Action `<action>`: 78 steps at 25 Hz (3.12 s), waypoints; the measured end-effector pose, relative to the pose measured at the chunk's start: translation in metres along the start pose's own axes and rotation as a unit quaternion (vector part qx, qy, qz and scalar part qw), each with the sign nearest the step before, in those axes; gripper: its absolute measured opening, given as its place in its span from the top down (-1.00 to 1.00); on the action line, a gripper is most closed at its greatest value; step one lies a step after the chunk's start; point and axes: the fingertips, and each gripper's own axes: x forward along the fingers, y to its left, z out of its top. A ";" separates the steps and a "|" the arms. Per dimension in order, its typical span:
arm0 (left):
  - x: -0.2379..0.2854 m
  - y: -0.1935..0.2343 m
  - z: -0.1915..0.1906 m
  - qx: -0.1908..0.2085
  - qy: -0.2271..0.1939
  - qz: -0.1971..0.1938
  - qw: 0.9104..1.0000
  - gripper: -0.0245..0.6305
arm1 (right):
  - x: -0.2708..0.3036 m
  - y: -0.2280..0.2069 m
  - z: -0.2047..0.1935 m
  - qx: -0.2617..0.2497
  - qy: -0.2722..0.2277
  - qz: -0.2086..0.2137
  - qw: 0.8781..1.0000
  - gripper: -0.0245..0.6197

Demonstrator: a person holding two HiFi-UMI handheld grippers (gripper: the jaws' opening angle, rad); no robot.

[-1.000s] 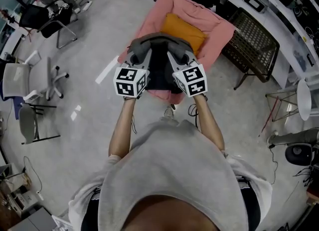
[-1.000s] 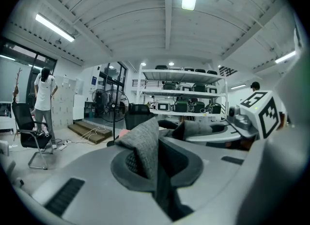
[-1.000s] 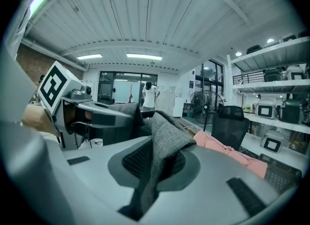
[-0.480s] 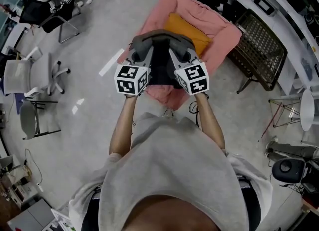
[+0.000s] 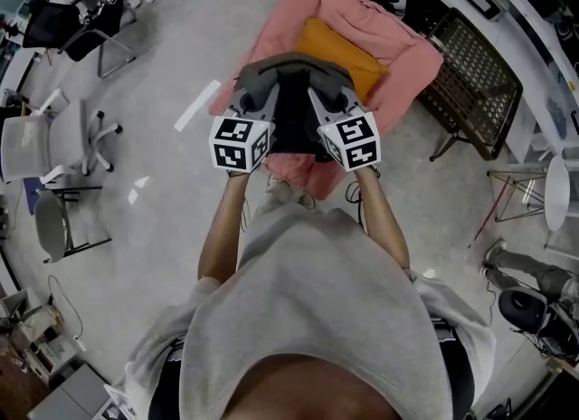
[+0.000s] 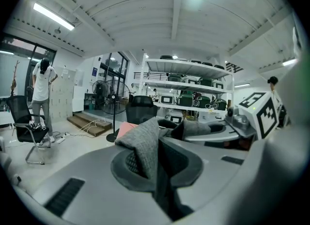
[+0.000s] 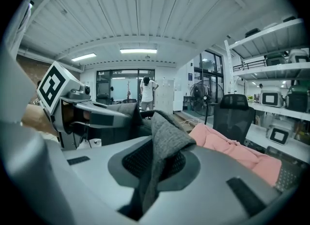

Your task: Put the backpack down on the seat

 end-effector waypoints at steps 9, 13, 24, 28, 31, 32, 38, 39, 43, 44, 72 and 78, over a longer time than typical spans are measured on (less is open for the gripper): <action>0.028 0.028 -0.022 -0.023 0.027 -0.025 0.999 0.83 | 0.036 -0.010 -0.020 0.025 0.035 -0.017 0.999 0.83; 0.036 0.035 -0.034 -0.029 0.039 -0.034 0.998 0.83 | 0.045 -0.010 -0.033 0.037 0.048 -0.021 0.998 0.83; 0.058 0.056 -0.066 -0.052 0.071 -0.040 0.995 0.83 | 0.074 -0.014 -0.064 0.059 0.079 -0.017 0.995 0.83; 0.067 0.065 -0.080 -0.060 0.084 -0.040 0.994 0.83 | 0.086 -0.015 -0.080 0.066 0.092 -0.011 0.993 0.83; 0.073 0.073 -0.090 -0.066 0.094 -0.040 0.993 0.83 | 0.096 -0.015 -0.090 0.073 0.103 -0.009 0.992 0.83; 0.075 0.075 -0.093 -0.068 0.098 -0.041 0.992 0.83 | 0.099 -0.016 -0.093 0.074 0.106 -0.008 0.992 0.83; 0.098 0.083 -0.108 -0.076 0.115 -0.044 0.989 0.83 | 0.116 -0.030 -0.113 0.085 0.124 -0.005 0.989 0.83; 0.102 0.084 -0.111 -0.079 0.119 -0.045 0.989 0.83 | 0.119 -0.032 -0.116 0.087 0.128 -0.005 0.988 0.83; 0.113 0.091 -0.123 -0.087 0.133 -0.046 0.986 0.83 | 0.130 -0.037 -0.129 0.096 0.140 -0.003 0.986 0.83; 0.116 0.093 -0.125 -0.088 0.136 -0.047 0.986 0.83 | 0.132 -0.038 -0.132 0.098 0.143 -0.002 0.985 0.83; 0.165 0.113 -0.187 -0.098 0.199 -0.072 0.973 0.82 | 0.179 -0.052 -0.204 0.111 0.196 0.008 0.974 0.82; 0.180 0.118 -0.188 -0.096 0.202 -0.074 0.972 0.82 | 0.192 -0.062 -0.212 0.106 0.202 0.009 0.974 0.82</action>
